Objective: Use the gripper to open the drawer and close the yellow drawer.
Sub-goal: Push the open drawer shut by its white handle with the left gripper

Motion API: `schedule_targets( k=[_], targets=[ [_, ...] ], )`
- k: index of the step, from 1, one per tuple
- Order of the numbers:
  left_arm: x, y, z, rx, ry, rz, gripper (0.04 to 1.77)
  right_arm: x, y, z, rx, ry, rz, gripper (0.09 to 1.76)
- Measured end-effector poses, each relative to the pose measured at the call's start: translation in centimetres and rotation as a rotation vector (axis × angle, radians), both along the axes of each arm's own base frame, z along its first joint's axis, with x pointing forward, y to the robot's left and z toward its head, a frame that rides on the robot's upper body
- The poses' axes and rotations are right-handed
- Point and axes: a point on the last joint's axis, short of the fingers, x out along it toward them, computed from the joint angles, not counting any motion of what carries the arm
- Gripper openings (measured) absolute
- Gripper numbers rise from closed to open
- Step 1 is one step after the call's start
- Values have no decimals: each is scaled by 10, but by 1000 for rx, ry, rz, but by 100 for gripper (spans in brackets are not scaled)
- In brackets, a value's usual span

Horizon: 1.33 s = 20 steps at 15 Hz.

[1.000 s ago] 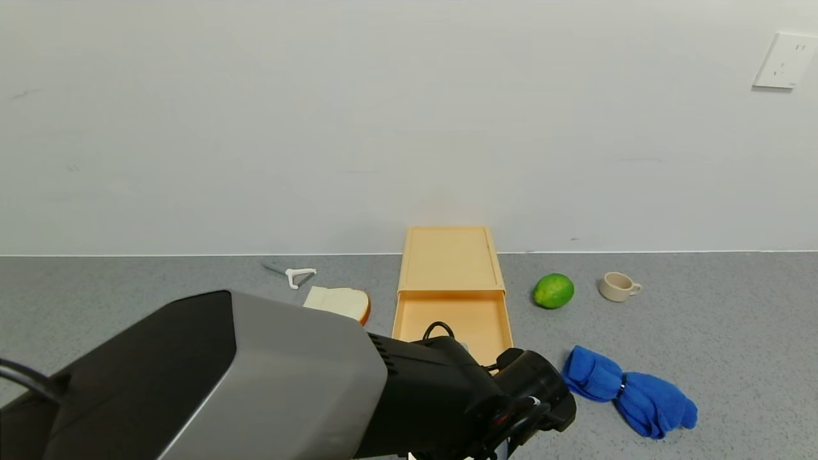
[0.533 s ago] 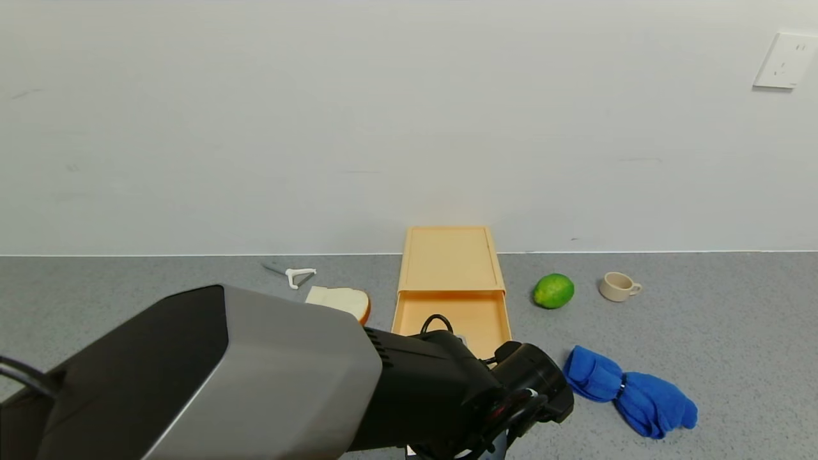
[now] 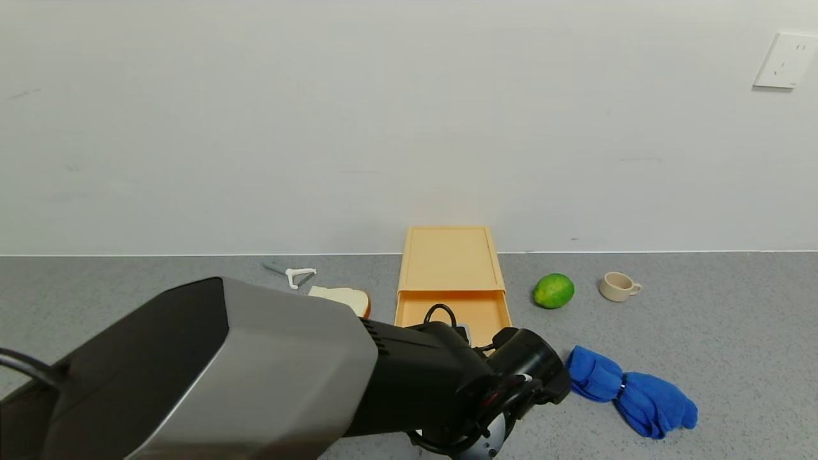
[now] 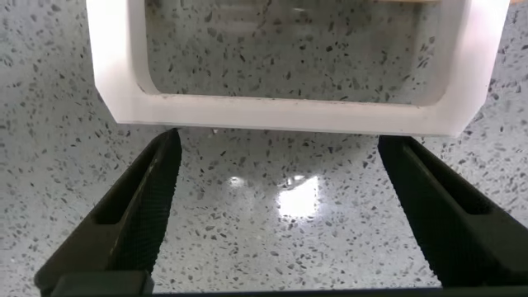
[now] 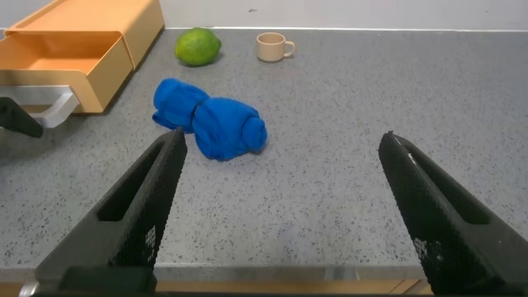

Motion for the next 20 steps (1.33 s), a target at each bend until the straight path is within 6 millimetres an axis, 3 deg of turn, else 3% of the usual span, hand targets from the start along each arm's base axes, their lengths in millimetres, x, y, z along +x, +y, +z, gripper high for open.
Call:
schedule_targets(
  k=[20],
  targets=[
    [30,4,4,-9,-73,-94,172,0,0,0,0,0,0,171]
  ],
)
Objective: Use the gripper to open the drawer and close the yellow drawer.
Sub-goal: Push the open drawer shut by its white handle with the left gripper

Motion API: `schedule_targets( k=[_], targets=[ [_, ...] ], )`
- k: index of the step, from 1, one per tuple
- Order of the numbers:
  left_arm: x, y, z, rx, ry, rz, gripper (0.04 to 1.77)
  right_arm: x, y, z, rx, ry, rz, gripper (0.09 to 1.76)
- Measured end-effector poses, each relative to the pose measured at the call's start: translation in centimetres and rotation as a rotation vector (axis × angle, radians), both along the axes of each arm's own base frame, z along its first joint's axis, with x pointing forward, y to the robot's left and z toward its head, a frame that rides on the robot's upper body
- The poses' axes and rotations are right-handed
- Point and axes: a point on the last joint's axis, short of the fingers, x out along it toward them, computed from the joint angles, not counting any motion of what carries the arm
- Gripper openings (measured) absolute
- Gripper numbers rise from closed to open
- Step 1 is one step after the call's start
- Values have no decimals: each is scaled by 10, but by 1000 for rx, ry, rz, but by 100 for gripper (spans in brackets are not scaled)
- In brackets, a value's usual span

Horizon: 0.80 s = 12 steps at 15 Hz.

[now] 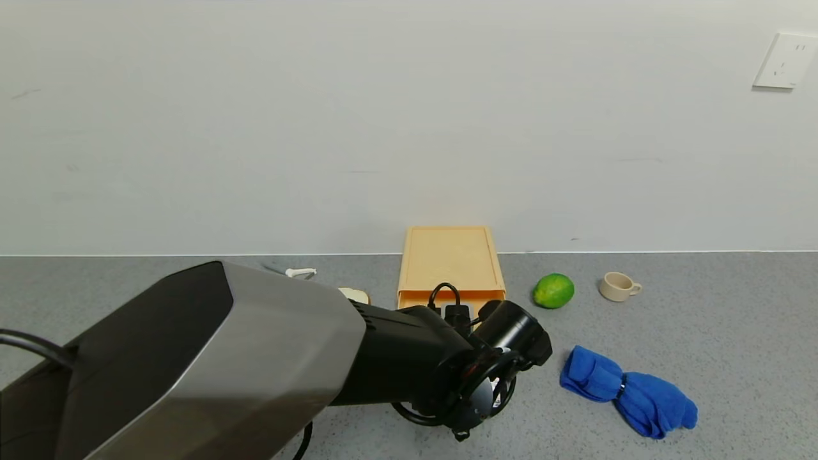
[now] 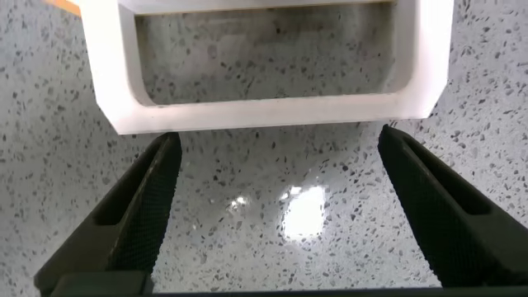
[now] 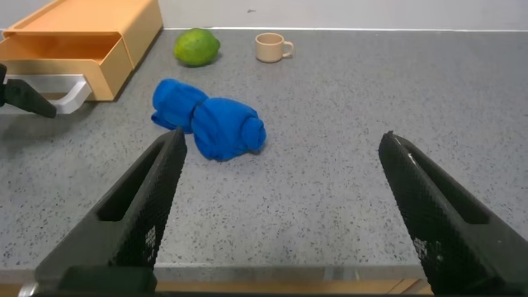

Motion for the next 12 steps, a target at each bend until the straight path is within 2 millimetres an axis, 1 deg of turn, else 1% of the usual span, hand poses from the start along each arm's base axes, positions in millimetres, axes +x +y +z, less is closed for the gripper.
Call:
schedule_targets(
  k=[5,12],
  targets=[
    [12,0,4,-8,-28,-10,172,0,0,0,0,0,0,171],
    [23,1,3,-6,-37,-4,172,0,0,0,0,0,0,171]
  ],
)
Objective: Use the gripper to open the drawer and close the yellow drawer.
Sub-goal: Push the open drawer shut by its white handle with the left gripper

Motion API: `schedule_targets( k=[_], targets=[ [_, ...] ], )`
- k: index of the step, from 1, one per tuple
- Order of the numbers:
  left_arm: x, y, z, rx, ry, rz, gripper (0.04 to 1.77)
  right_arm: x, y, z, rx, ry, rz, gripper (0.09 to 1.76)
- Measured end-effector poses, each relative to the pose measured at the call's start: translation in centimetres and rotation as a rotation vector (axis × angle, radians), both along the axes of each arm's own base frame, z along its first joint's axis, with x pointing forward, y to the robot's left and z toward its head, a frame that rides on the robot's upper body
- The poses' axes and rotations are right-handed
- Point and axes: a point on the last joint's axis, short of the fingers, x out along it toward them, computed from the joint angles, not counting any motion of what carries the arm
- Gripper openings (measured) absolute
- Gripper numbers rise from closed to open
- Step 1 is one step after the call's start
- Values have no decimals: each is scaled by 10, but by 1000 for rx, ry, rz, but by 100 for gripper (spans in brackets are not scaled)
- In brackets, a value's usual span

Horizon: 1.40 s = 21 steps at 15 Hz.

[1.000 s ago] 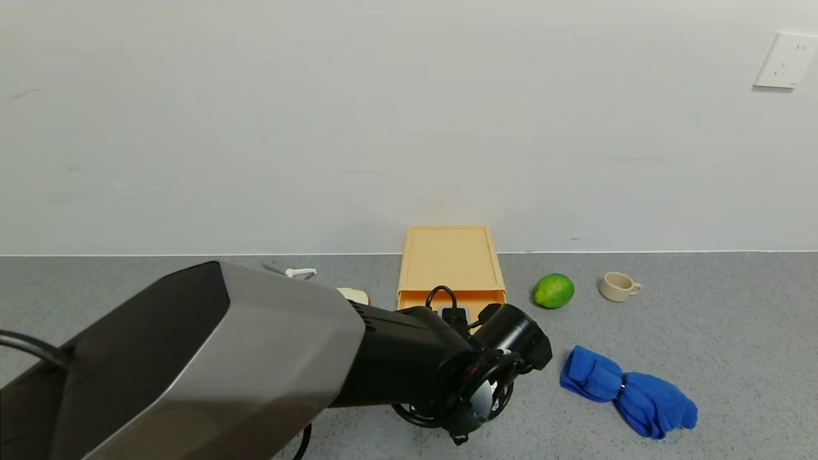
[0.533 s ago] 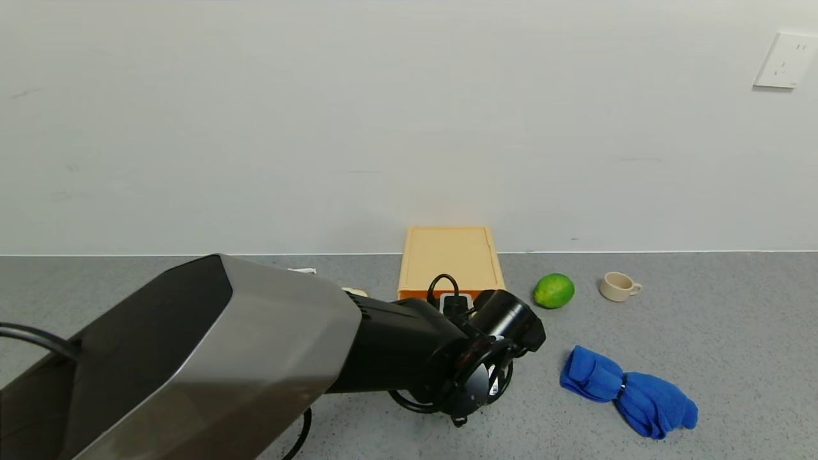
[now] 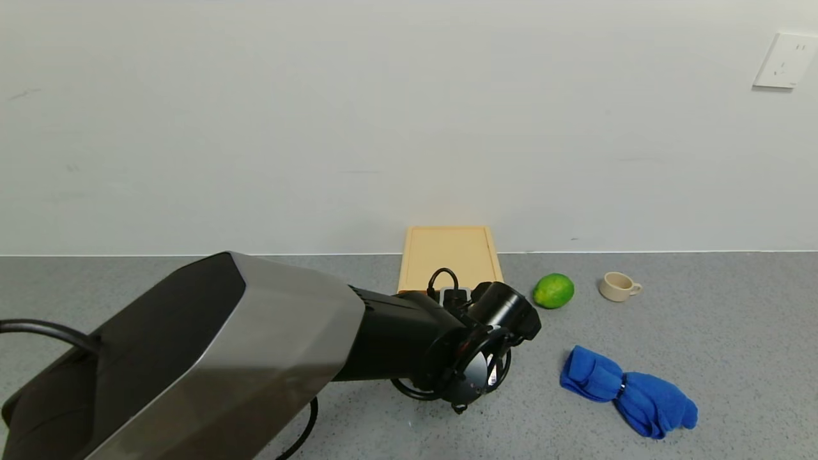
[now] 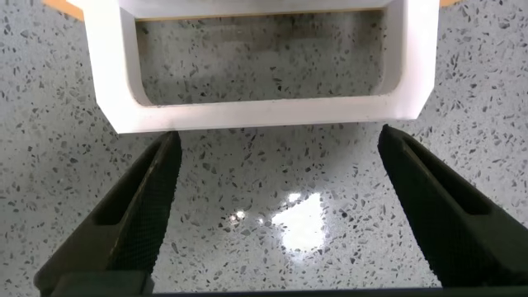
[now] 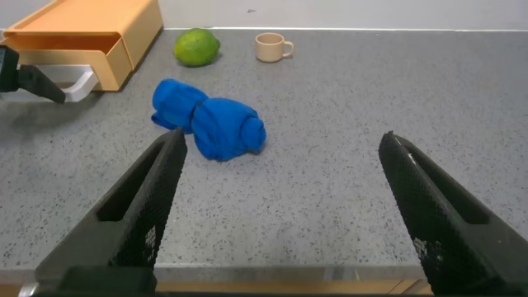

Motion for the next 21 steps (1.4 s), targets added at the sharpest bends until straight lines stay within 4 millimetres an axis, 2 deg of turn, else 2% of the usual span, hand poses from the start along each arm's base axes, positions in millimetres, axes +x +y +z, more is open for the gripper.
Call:
schedule_targets(
  k=[8,21],
  targets=[
    [9,0,-1,0,-8,3,172,0,0,0,0,0,0,171],
    [41,7,2,-9,-50,30,172,0,0,0,0,0,0,171]
  ],
)
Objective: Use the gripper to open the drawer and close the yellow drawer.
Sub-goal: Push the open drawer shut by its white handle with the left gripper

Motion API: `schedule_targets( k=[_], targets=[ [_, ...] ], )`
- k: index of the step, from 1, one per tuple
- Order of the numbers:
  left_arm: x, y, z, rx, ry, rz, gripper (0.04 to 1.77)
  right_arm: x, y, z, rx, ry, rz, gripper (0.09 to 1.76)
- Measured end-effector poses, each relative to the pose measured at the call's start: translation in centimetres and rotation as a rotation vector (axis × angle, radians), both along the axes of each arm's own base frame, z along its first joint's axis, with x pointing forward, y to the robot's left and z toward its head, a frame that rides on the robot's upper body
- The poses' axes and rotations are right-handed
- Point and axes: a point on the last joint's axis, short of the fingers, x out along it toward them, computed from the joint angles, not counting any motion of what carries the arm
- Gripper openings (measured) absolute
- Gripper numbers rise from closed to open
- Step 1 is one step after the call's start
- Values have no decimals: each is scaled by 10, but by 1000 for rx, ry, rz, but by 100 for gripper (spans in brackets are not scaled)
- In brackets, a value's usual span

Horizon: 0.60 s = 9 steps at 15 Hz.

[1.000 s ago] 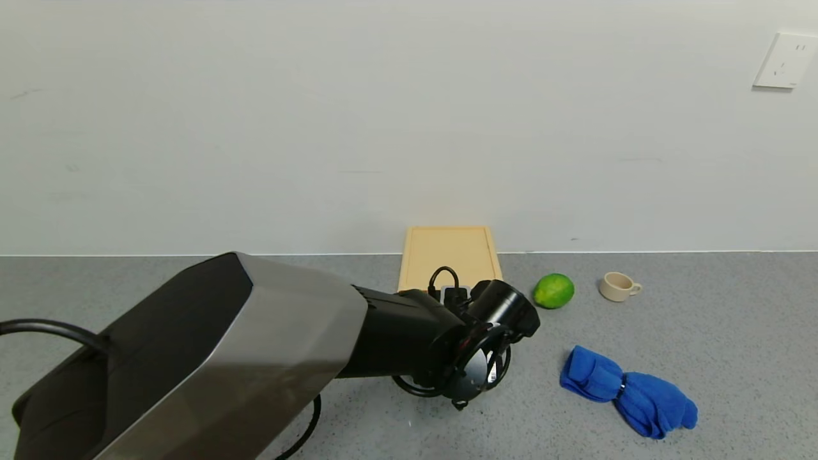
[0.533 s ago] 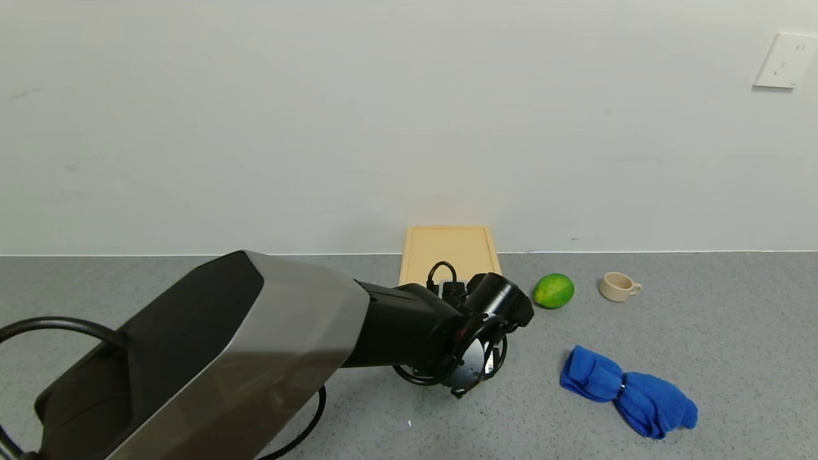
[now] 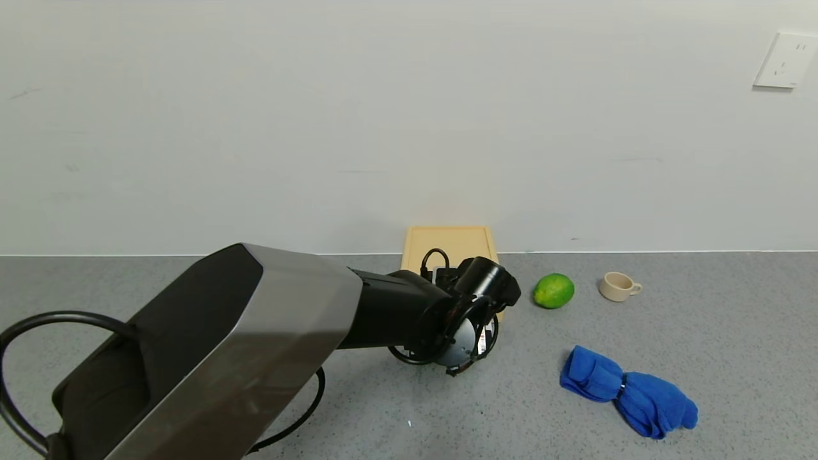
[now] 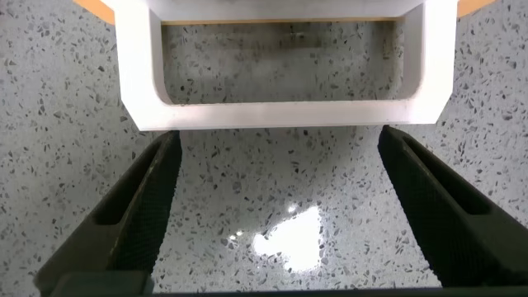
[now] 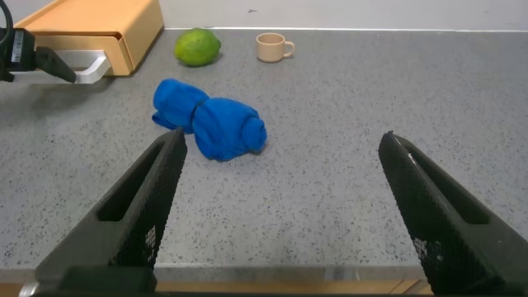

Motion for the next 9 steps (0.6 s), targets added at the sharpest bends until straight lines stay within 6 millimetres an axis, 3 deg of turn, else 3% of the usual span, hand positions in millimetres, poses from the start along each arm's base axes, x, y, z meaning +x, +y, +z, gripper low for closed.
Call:
schedule_targets(
  k=[9],
  targets=[
    [13,2,-3,1,-17,5,172,0,0,0,0,0,0,171]
  ],
)
